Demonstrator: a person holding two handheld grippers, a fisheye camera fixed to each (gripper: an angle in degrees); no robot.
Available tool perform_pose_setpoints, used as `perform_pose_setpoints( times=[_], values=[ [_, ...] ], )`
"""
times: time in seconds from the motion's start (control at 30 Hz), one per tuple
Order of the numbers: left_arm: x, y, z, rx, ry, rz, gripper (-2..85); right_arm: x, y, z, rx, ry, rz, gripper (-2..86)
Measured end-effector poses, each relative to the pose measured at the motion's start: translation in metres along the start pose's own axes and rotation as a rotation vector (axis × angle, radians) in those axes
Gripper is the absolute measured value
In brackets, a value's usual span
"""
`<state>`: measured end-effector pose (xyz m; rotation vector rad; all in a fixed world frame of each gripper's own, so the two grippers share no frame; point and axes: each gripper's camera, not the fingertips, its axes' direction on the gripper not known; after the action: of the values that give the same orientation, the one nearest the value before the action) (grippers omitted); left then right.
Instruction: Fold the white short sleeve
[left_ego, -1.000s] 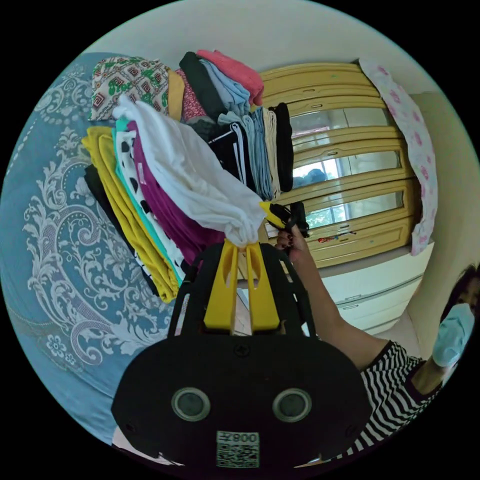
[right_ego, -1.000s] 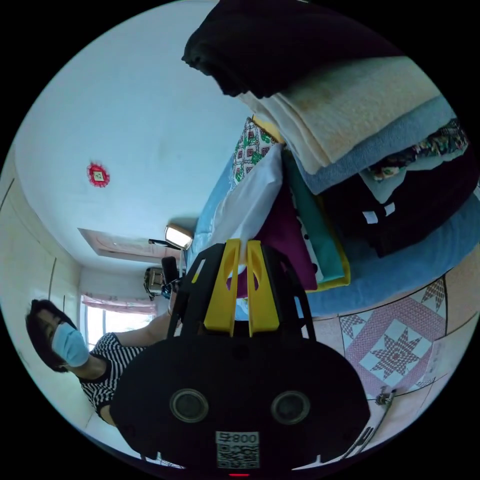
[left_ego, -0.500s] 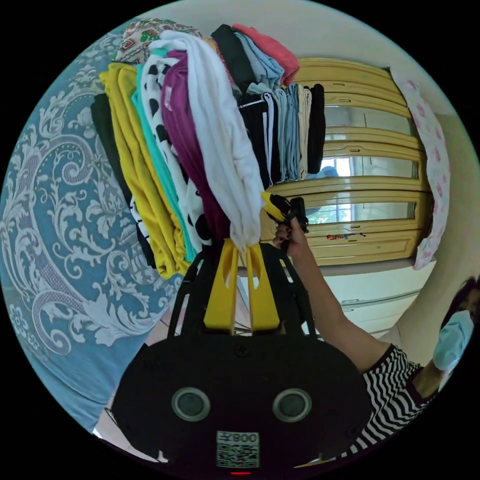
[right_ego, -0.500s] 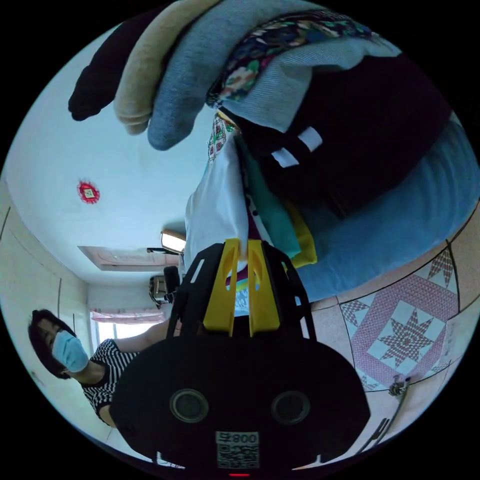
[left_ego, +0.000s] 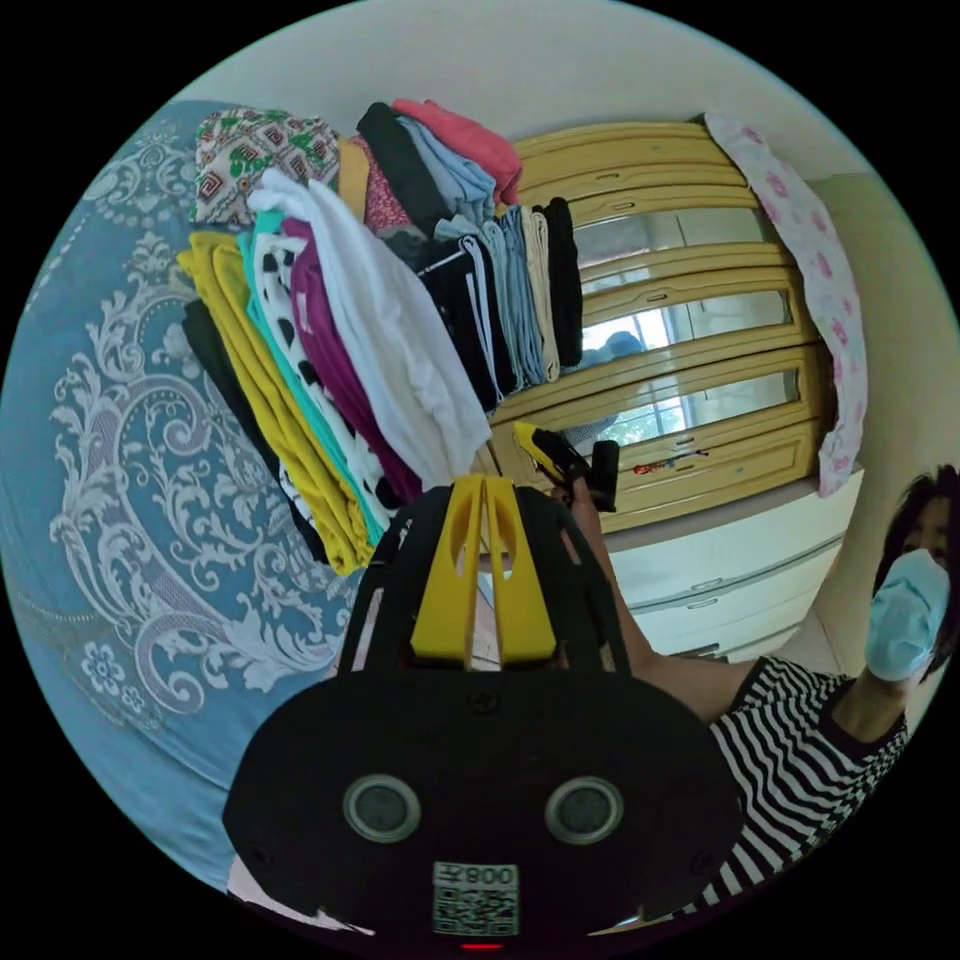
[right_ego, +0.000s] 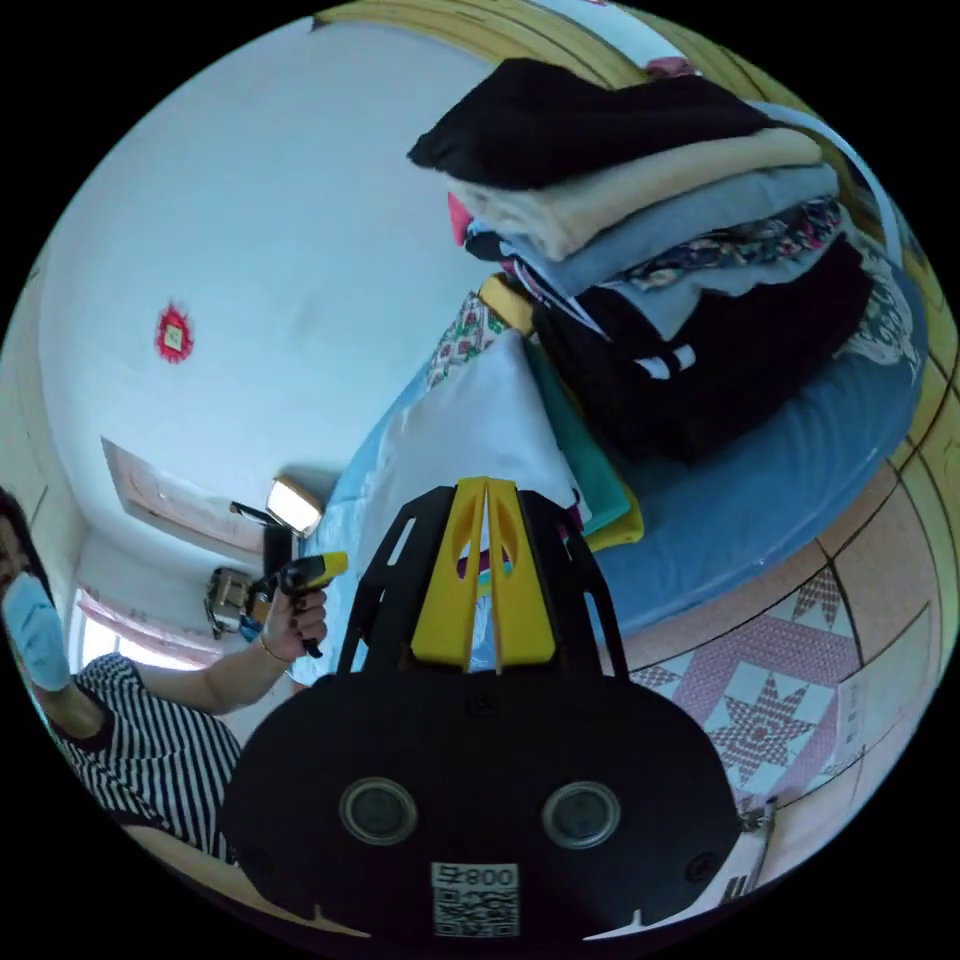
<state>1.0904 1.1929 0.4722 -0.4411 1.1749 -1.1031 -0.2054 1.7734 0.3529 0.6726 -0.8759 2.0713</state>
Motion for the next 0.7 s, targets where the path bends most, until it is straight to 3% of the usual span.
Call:
perform_pose_setpoints(
  times=[0.13, 0.3, 0.5, 0.6, 0.7],
  values=[
    [-0.028, -0.005, 0.014, -0.080, -0.100, -0.041, 0.1, -0.002, -0.003, 0.057, -0.158, 0.195, 0.045, 0.0],
    [-0.052, 0.003, 0.010, -0.101, -0.099, -0.082, 0.1, 0.005, 0.007, 0.075, -0.137, 0.118, 0.123, 0.0],
    [-0.042, 0.010, -0.032, -0.050, -0.069, -0.027, 0.2, -0.048, 0.034, 0.073, -0.012, 0.171, 0.030, 0.0],
    [-0.051, 0.009, -0.034, -0.119, -0.143, -0.021, 0.2, -0.053, 0.039, 0.107, -0.133, 0.182, 0.052, 0.0],
    [-0.050, 0.013, -0.058, -0.080, -0.082, -0.042, 0.4, -0.065, 0.052, 0.111, -0.056, 0.155, 0.074, 0.0]
  ],
)
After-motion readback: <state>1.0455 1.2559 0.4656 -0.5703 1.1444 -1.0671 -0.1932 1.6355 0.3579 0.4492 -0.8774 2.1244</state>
